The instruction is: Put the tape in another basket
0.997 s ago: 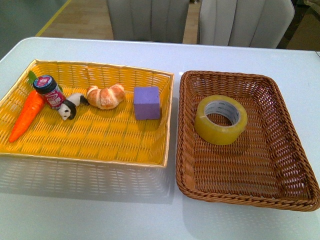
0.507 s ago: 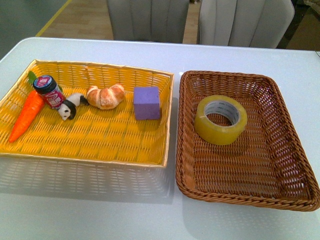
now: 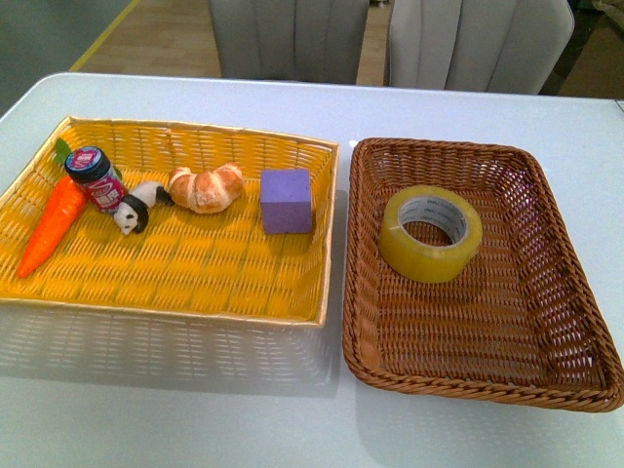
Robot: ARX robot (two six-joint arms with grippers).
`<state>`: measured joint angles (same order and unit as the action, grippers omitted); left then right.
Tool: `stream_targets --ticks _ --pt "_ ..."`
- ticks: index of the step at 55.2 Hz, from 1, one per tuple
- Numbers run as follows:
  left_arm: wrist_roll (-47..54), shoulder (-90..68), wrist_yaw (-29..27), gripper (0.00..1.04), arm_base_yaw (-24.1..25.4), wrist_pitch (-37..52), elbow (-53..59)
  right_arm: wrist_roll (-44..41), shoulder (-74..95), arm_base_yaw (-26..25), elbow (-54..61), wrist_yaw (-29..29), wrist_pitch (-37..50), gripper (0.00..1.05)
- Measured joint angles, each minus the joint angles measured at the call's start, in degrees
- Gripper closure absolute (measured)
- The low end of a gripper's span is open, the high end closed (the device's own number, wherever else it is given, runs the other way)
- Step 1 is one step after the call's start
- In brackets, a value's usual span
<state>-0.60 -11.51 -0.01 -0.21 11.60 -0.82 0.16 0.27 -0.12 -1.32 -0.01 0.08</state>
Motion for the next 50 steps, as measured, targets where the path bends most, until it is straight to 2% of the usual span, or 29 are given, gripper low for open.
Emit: stream_targets --ticks 7,10,14,43,50 --pt "-0.02 1.49 0.02 1.03 0.0 -1.51 0.0 0.0 0.0 0.0 0.0 0.0 0.0 0.09" --pt "0.0 5.81 0.09 1.03 0.0 -7.54 -0.02 0.0 0.0 0.0 0.0 0.0 0.0 0.09" --pt "0.0 9.9 0.02 1.03 0.0 -11.17 -0.02 0.0 0.0 0.0 0.0 0.0 0.0 0.09" --pt "0.0 10.62 0.02 1.03 0.02 -11.61 -0.02 0.0 0.0 0.0 0.0 0.0 0.0 0.09" --pt "0.0 10.62 0.0 0.82 0.02 -11.61 -0.02 0.0 0.0 0.0 0.0 0.02 0.0 0.09"
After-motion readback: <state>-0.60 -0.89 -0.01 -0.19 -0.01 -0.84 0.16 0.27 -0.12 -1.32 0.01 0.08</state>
